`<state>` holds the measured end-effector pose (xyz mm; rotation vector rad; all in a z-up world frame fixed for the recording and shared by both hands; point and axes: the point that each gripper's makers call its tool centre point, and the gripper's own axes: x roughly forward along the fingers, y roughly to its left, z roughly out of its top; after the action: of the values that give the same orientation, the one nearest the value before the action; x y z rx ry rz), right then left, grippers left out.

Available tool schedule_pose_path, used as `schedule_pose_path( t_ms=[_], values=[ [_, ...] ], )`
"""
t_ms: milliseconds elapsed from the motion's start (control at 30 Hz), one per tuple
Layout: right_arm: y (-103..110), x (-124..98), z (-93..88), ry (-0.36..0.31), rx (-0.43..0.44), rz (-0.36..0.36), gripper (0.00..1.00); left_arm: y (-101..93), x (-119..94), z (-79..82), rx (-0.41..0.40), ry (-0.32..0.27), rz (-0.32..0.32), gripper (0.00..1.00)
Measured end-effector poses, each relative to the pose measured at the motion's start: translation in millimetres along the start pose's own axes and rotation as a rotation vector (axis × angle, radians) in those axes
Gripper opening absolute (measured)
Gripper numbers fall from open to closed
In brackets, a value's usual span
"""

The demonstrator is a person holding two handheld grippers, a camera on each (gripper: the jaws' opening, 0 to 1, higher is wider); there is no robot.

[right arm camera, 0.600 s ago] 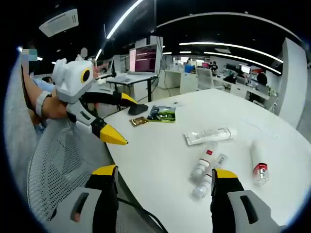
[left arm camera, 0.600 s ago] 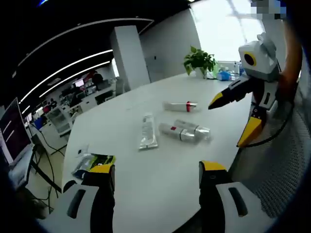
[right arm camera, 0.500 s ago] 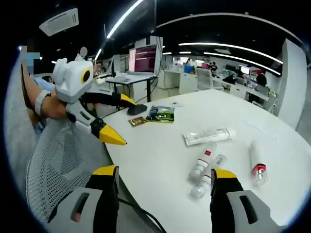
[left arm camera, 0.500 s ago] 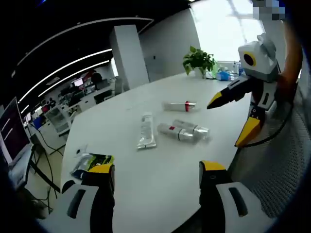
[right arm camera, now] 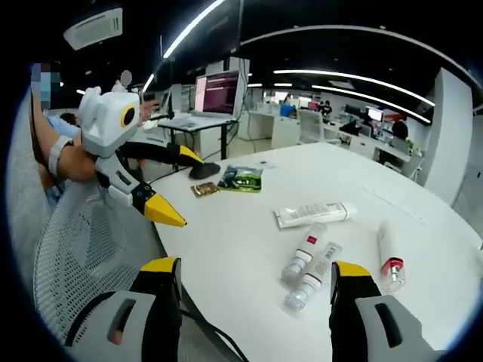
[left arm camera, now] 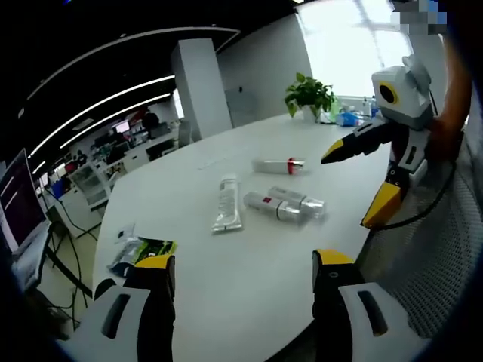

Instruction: Arrange the skincare products in the storage area until every visible bottle or jar stands upright without overlapping.

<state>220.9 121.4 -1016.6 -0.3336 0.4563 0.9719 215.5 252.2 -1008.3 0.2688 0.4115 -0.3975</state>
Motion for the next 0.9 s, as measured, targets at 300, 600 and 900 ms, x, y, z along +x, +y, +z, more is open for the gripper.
schedule_pose_path(
  t_ms=[300,600,900],
  values=[
    [-12.8,-1.6,-0.2,0.006,0.038,-0.044,0.78,1.4,-0.3,-2.8,-0.023,0.009,-0.003,0.7],
    [-24.9,-3.3,1.0,-0.015,0.159,-0.07,0.77,3.9,-0.6,-3.5,-0.028,0.012,0.006,0.68],
    [-19.9,-3.3,-1.1,-0.001,0.114,-0.068,0.75,-1.8,-0.9,-3.5,-0.016,0.012,-0.018,0.66]
  ],
)
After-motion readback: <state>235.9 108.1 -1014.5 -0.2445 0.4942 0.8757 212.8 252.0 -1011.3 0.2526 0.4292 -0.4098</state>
